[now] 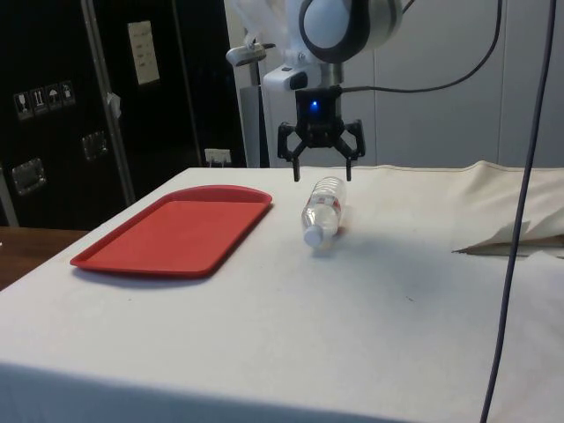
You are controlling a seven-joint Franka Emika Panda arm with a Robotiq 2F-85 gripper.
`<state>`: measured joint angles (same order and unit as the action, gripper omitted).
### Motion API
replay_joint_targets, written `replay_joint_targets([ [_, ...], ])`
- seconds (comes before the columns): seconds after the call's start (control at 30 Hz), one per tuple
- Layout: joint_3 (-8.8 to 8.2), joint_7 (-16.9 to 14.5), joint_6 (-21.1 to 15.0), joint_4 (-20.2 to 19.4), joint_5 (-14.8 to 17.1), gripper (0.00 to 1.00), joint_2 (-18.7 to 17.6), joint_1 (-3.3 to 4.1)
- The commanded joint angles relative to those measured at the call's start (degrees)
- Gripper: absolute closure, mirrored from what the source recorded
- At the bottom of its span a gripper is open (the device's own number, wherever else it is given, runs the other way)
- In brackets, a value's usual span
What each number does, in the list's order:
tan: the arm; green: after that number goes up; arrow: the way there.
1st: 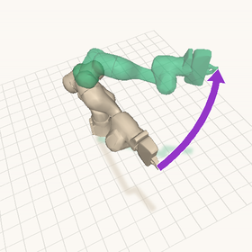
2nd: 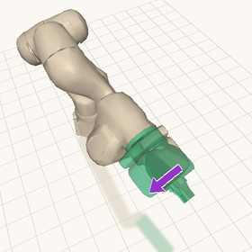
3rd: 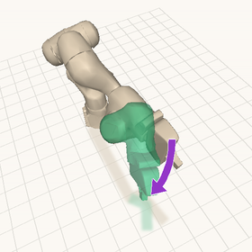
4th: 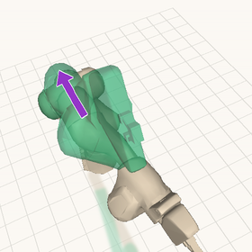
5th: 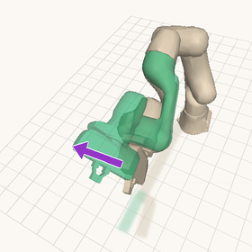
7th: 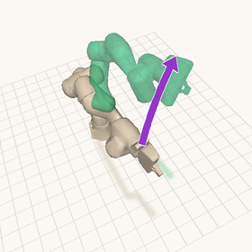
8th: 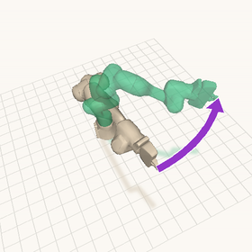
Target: Place the bottle upright on the tray.
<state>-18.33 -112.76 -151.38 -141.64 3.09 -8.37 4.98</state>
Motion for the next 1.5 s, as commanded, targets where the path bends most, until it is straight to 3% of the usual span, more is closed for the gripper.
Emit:
replay_joint_targets([
  [0.0, 0.00, -0.17, 0.00, 0.29, 0.00, 0.00, -0.23, 0.00],
  [0.3, 0.34, 1.66, 0.11, 0.92, -1.15, 0.00, -0.74, 0.63],
  [0.37, 0.80, 1.09, 0.63, 0.69, -0.34, 0.00, -0.23, 0.40],
  [0.4, 0.46, 2.29, -0.17, 1.15, -1.72, 0.00, -1.03, 0.74],
  [0.57, 0.52, 4.87, -0.34, 1.60, -4.53, 0.00, -1.60, 1.09],
  [0.6, 0.57, 5.44, -0.34, 1.60, -5.16, 0.00, -1.66, 1.09],
  [0.63, 1.15, 3.84, 0.57, 1.32, -3.21, 0.00, -0.97, 0.63],
  [0.67, 0.63, 6.02, -0.34, 1.66, -5.73, 0.00, -1.66, 1.09],
  [0.83, 0.69, 9.22, -0.23, 1.89, -9.45, 0.00, -1.72, 1.15],
  [0.87, 1.32, 7.85, 0.46, 1.49, -7.73, 0.00, -1.15, 0.69],
  [0.9, 0.74, 9.74, -0.17, 1.89, -10.03, 0.00, -1.72, 1.15],
  [1.13, 0.69, 13.69, 0.00, 1.95, -14.73, 0.00, -1.78, 1.26],
  [1.17, 1.32, 12.26, 0.46, 1.55, -13.01, 0.00, -1.26, 0.86],
  [1.2, 0.69, 14.15, 0.06, 1.95, -15.36, 0.00, -1.78, 1.26],
  [1.47, 0.63, 18.56, 0.23, 2.12, -20.57, 0.00, -1.95, 1.32],
])
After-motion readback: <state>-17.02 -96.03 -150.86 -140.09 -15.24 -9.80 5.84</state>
